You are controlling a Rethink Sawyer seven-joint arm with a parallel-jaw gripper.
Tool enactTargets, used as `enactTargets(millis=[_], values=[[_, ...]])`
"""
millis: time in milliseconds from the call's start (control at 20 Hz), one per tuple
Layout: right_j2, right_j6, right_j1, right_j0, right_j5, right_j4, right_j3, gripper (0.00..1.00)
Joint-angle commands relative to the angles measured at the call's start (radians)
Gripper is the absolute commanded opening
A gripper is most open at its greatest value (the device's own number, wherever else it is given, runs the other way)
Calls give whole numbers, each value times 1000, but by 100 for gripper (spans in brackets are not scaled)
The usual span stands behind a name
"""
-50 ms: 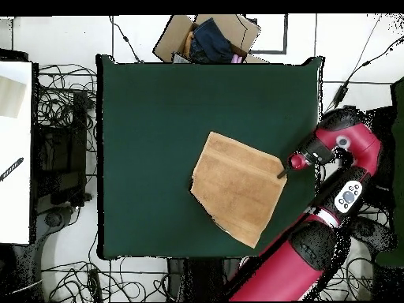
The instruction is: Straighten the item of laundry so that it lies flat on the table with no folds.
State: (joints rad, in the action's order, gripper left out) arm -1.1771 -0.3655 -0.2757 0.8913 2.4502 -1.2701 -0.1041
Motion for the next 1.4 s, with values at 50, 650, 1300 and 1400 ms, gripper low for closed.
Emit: enactTargets(millis=[50,650,1300,1400], values=[[-168,269,-123,49,-545,-315,-45,0],[-284,300,-135,82,-543,-447,-52,0],[-404,346,-153,113,-534,-584,-52,0],[-418,351,-156,117,-534,-598,-53,0]])
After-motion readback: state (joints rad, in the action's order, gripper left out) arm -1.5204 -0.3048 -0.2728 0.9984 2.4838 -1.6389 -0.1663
